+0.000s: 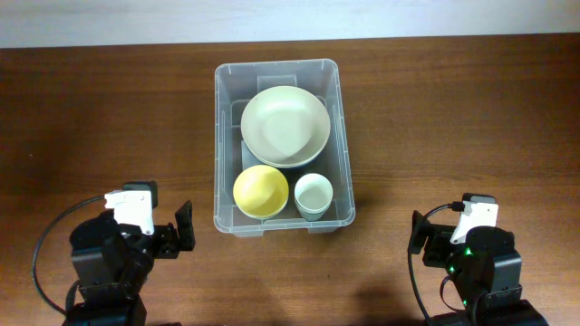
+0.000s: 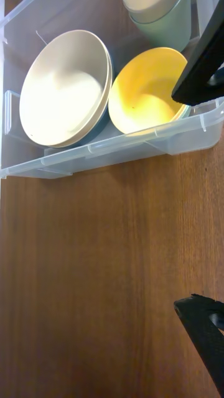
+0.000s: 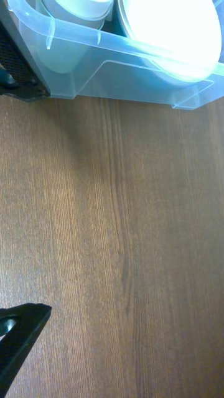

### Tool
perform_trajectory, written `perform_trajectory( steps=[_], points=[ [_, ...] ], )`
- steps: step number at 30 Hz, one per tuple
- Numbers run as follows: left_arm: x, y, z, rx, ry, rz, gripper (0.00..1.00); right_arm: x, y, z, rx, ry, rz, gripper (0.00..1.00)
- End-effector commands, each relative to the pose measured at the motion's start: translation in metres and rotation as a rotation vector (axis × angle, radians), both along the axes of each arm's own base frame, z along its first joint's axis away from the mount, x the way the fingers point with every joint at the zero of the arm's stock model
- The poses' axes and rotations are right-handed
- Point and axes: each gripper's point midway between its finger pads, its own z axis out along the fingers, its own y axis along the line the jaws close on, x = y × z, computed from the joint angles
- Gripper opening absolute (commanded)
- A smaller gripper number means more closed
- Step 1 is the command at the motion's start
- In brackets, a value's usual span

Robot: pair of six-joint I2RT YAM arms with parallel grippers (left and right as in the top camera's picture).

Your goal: Pack container

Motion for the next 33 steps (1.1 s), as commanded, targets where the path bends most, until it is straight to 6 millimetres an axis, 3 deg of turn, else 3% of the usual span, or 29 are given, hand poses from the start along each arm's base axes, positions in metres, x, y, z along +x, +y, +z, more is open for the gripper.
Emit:
perform_trajectory(
  steps=[1, 11, 23, 27, 33],
  points=[
    [-0.001, 0.003, -0.004, 0.016, 0.007, 0.003, 1.00, -0.001, -0.003, -0.002, -0.002, 0.000, -0.020, 0.99],
    [-0.001, 0.003, -0.004, 0.016, 0.007, 0.003, 1.00, -0.006, -0.005, -0.001, -0.021, -0.009, -0.009, 0.99],
    [-0.001, 0.002, -0.004, 0.016, 0.007, 0.003, 1.00, -0.018, -0.002, -0.003, -0.109, -0.287, 0.092, 0.99],
    [-0.001, 0.003, -0.004, 0.016, 0.007, 0.003, 1.00, -0.009, -0.001, -0.002, -0.112, -0.339, 0.094, 0.99],
    [-0.001, 0.003, -0.004, 0.016, 0.007, 0.003, 1.00, 0.018, -0.004, 0.015, -0.138, -0.528, 0.069, 0.99]
  ],
)
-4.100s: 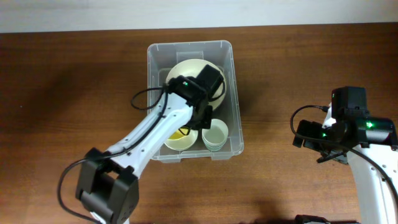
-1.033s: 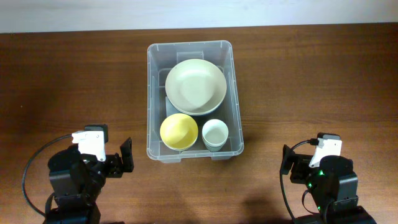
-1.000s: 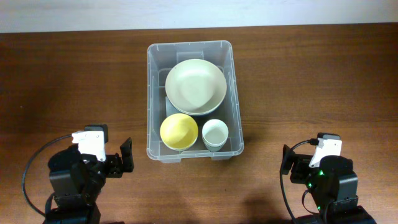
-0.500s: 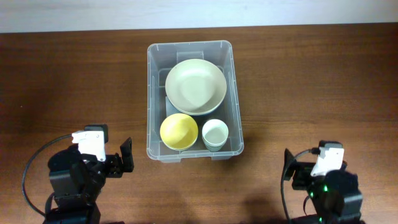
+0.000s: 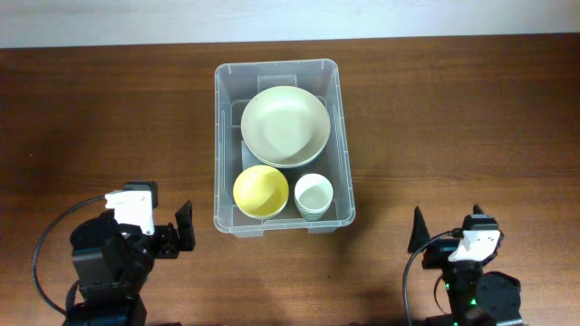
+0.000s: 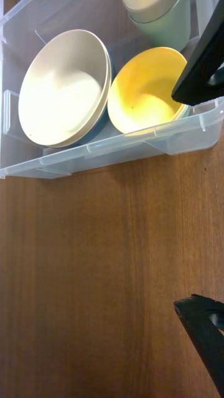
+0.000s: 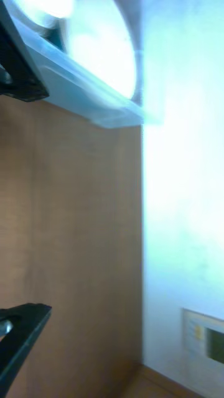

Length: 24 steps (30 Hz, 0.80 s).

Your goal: Pack container

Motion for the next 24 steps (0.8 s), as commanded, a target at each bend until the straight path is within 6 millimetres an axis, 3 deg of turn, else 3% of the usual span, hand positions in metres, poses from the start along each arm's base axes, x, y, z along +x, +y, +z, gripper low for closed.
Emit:
perform_trajectory(
  steps=[1, 9, 16, 24],
  points=[
    [-0.001, 0.003, -0.003, 0.017, 0.004, 0.003, 1.00, 0.012, -0.002, -0.005, -0.017, -0.066, -0.006, 0.99],
    [-0.001, 0.003, -0.003, 0.017, 0.004, 0.003, 0.99, 0.029, -0.001, -0.010, -0.007, -0.227, -0.003, 0.99],
    [-0.001, 0.003, -0.003, 0.017, 0.004, 0.003, 0.99, 0.029, -0.002, -0.048, -0.013, -0.085, -0.007, 0.99],
    [-0.001, 0.003, -0.003, 0.017, 0.004, 0.003, 1.00, 0.029, 0.000, -0.047, -0.012, -0.089, 0.003, 0.99]
  ],
)
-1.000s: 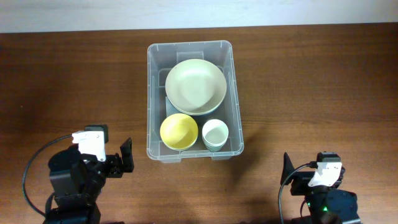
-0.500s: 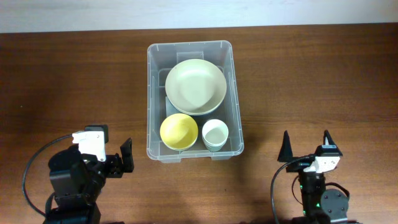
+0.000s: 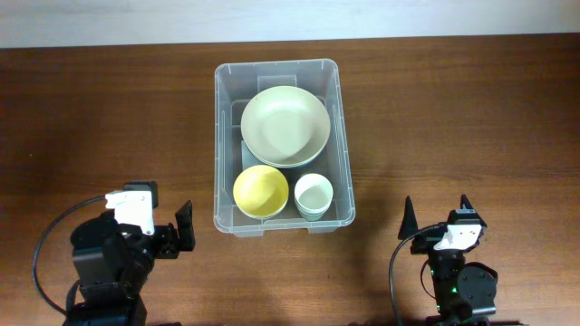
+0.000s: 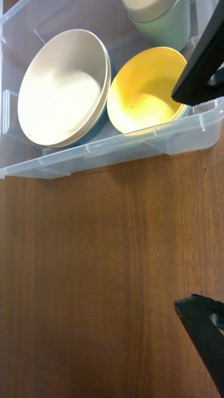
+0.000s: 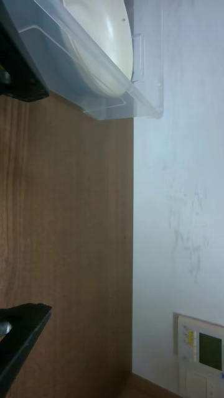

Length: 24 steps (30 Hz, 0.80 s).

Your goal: Pack container

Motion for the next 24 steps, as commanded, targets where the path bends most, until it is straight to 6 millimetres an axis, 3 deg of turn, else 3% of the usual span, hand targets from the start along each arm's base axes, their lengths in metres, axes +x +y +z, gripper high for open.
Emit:
perform_trajectory(
  steps=[1, 24],
  points=[
    [-0.0007, 0.0026, -0.0019, 0.017, 0.002, 0.003, 1.00, -0.0002, -0.0003, -0.0032, 0.000, 0.006, 0.002, 0.99],
    [-0.0048, 0.0086, -0.0041, 0.050, 0.013, 0.026, 1.00, -0.0002, -0.0003, -0.0032, 0.000, 0.006, 0.002, 0.99]
  ],
)
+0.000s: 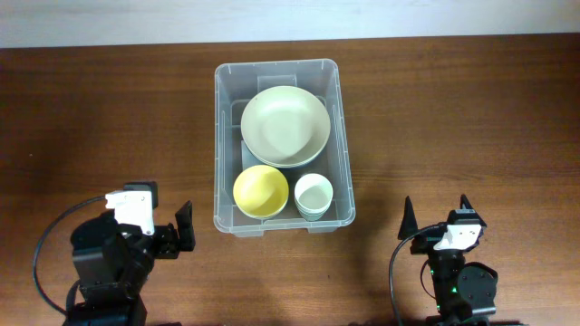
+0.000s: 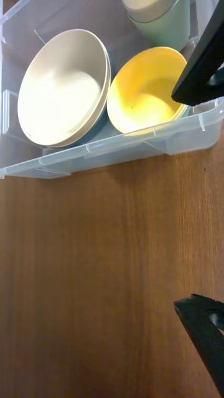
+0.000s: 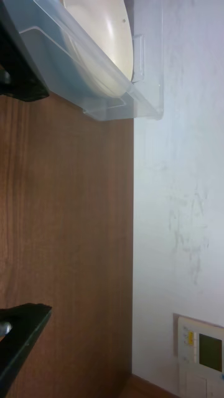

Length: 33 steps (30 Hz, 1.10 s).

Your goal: Pack container

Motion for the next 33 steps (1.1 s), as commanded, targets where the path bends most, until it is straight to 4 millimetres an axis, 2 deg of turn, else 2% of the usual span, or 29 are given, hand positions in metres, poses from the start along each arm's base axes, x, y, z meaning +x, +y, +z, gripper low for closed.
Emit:
perform_trajectory(
  steps=[1, 3, 6, 10, 13, 21, 29, 33],
  points=[
    [-0.007, 0.010, -0.004, 0.057, 0.014, 0.036, 1.00, 0.000, -0.001, -0.003, 0.000, 0.006, -0.001, 0.99],
    [-0.011, 0.013, -0.005, 0.069, 0.000, 0.049, 1.00, 0.000, -0.001, -0.003, 0.000, 0.006, -0.001, 0.99],
    [-0.020, 0.015, -0.016, 0.090, -0.014, 0.064, 1.00, 0.000, -0.001, -0.003, 0.000, 0.006, -0.001, 0.99],
    [-0.031, 0.008, -0.049, 0.106, -0.039, 0.026, 1.00, 0.000, -0.001, -0.003, 0.000, 0.006, -0.001, 0.99],
    [-0.028, -0.004, -0.061, 0.148, -0.108, -0.050, 1.00, 0.000, -0.001, -0.003, 0.000, 0.006, -0.001, 0.99],
    [-0.008, -0.010, -0.064, 0.172, -0.326, -0.071, 1.00, 0.000, -0.001, -0.003, 0.000, 0.006, -0.001, 0.99],
    [0.007, -0.010, -0.040, 0.289, -0.579, -0.085, 1.00, 0.000, -0.001, -0.003, 0.000, 0.006, -0.001, 0.99],
    [0.007, -0.009, -0.040, 0.343, -0.595, -0.096, 0.99, 0.000, -0.001, -0.003, 0.000, 0.006, -0.001, 0.99]
  ],
)
